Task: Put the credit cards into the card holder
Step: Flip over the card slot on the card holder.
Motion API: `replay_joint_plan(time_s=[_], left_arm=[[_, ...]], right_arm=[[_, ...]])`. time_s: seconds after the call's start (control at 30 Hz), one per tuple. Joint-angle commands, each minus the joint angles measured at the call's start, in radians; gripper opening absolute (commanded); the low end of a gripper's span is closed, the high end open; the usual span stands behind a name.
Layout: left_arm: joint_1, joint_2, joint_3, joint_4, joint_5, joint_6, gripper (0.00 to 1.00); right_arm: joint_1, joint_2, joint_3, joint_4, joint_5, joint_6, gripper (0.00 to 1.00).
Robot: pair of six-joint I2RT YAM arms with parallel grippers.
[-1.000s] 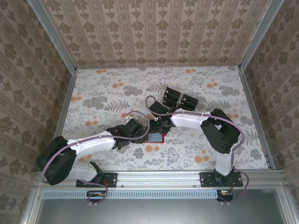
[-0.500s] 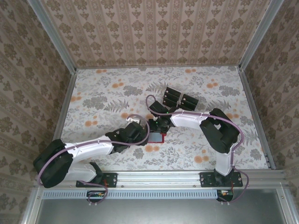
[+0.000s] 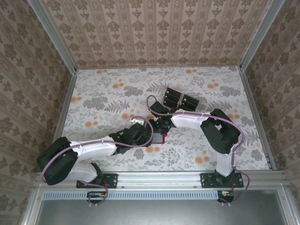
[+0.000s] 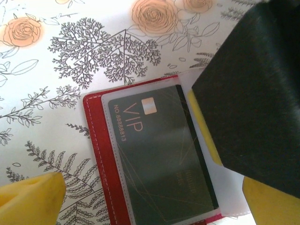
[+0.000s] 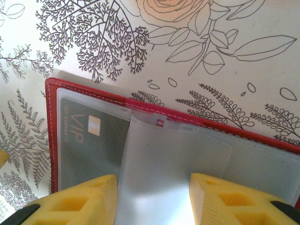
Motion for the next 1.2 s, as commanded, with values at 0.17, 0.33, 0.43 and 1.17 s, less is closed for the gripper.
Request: replay_joint_plan(time_s=[0.17,0.33,0.43,1.17], left_arm=[[-0.016,0.102,0.069,-0.042,-0.071,0.019,1.00],[-0.018,0.139,0.063,-0.054,-0.090,-0.004,1.00],[-0.017,0.154,0.057,-0.055,-0.093,-0.016,1.00],[-0.018,0.160,0.035,-0.039,-0.087,-0.038,1.00]], right_arm=[[-0.002,0.011,0.004,0.008,-0.024,0.016,0.45],[-0.006,-0.018,0.004,0.013,-0.034,0.014,0.45],[-0.012,-0.062,-0.008,0.020,-0.024,0.011,0.46],[-0.033,-0.079,-0.106,0.062,-0.017,0.061,0.47]])
